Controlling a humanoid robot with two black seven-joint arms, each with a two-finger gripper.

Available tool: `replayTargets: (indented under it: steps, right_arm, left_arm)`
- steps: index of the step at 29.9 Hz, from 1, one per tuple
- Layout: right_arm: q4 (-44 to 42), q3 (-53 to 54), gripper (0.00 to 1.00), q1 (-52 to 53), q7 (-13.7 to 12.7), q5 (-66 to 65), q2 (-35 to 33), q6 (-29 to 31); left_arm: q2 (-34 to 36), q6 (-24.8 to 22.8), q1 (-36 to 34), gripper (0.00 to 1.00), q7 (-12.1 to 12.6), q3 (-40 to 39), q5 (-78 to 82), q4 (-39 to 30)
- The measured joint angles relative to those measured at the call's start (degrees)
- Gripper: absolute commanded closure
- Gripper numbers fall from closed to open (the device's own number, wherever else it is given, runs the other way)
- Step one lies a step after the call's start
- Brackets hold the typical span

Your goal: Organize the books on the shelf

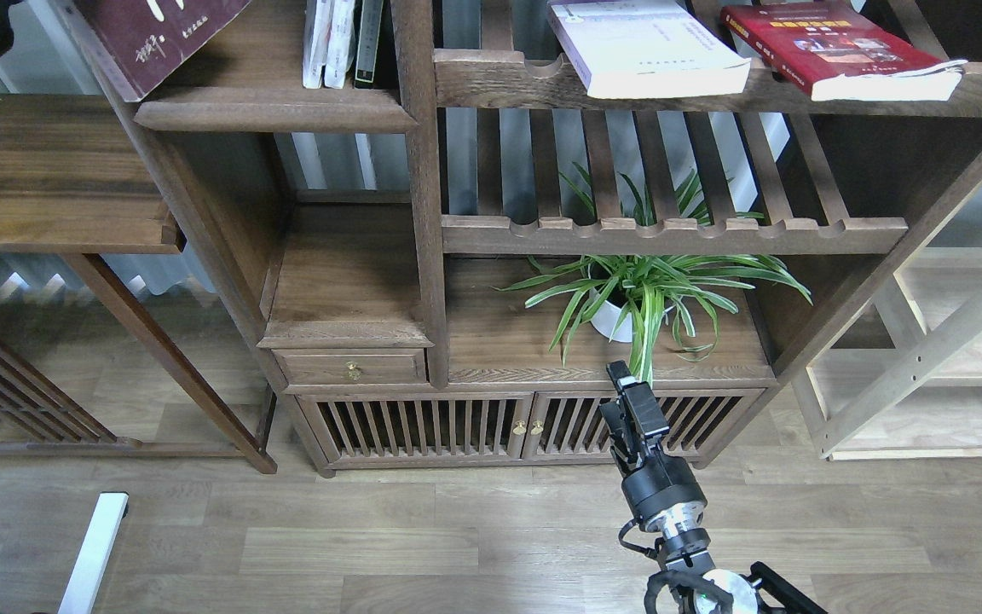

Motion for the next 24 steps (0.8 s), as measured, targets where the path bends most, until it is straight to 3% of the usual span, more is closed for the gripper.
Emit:
replayTargets:
  steps: [11,24]
  right_arm:
    - [0.3,0.2,0.01,0.0,0.0,0.7,0.0,0.0]
    - [0.1,1.4,0.01,-0.5,0.4,1.6,0.0,0.0]
  left_arm:
    - [-2.1,7.0,-13.1,0.99,0.0,12.5,0.0,8.6]
    - [-7.0,8.1,-17.2,0.99,0.0,15.3,2.6,16.2]
